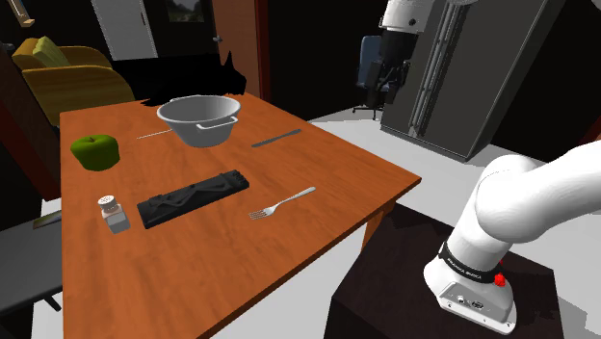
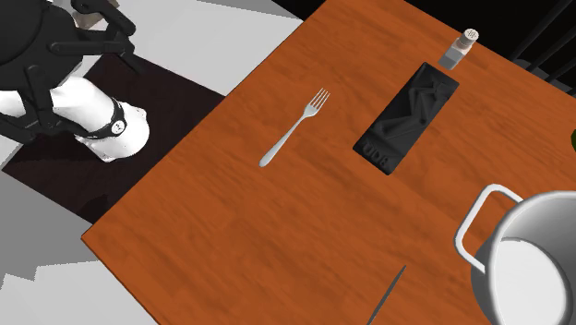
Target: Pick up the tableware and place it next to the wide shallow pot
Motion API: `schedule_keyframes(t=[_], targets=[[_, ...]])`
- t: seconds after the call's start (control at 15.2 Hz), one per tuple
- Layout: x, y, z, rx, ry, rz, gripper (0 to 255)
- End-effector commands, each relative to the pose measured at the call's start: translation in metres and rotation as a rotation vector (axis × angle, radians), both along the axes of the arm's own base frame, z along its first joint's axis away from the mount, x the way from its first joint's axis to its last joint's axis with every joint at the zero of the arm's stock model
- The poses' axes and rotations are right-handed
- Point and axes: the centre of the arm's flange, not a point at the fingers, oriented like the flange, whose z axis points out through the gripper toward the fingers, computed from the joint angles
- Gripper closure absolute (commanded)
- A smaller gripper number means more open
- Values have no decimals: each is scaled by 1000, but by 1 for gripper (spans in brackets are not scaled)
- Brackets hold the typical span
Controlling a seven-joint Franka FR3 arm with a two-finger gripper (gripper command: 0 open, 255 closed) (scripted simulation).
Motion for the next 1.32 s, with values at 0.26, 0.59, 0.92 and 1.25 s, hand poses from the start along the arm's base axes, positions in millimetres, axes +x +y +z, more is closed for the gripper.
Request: schedule_keyframes(t=[0.26, 0.59, 0.92, 1.25], targets=[[39, 19, -32, -10, -8, 173, 0], [82, 51, -72, -22, -17, 390, 0], [119, 91, -112, -34, -27, 607, 0], [146, 137, -153, -46, -36, 824, 0]])
